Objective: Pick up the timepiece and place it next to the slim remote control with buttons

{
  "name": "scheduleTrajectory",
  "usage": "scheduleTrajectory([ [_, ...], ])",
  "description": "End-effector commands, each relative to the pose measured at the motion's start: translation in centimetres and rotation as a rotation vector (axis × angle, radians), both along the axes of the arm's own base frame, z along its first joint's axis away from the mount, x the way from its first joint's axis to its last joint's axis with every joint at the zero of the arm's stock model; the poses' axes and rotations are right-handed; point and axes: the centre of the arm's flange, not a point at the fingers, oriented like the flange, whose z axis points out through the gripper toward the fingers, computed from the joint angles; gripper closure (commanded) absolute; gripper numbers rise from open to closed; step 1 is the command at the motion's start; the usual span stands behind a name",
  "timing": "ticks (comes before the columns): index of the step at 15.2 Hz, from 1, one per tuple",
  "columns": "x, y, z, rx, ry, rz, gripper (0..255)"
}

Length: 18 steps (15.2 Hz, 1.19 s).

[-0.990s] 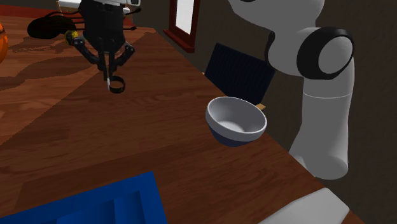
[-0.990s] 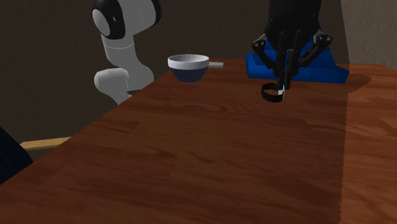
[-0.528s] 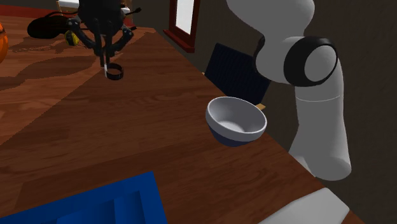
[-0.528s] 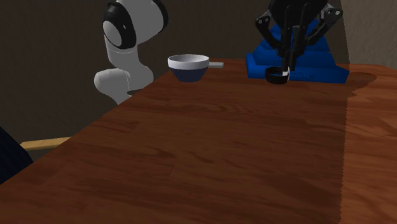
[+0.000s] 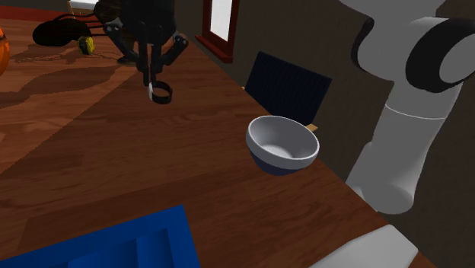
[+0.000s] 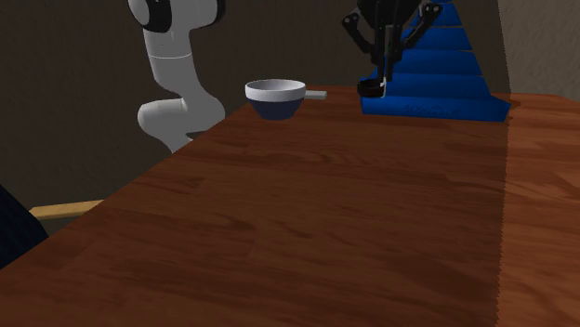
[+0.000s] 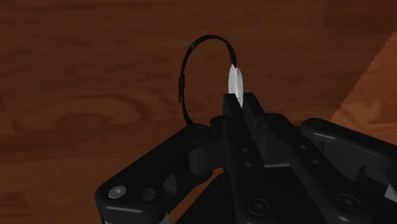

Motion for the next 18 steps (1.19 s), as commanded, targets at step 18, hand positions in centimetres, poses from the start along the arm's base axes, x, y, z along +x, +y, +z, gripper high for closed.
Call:
scheduleTrajectory([
  [18, -23.6, -2.5, 1.0, 0.0, 0.0, -0.002, 255],
])
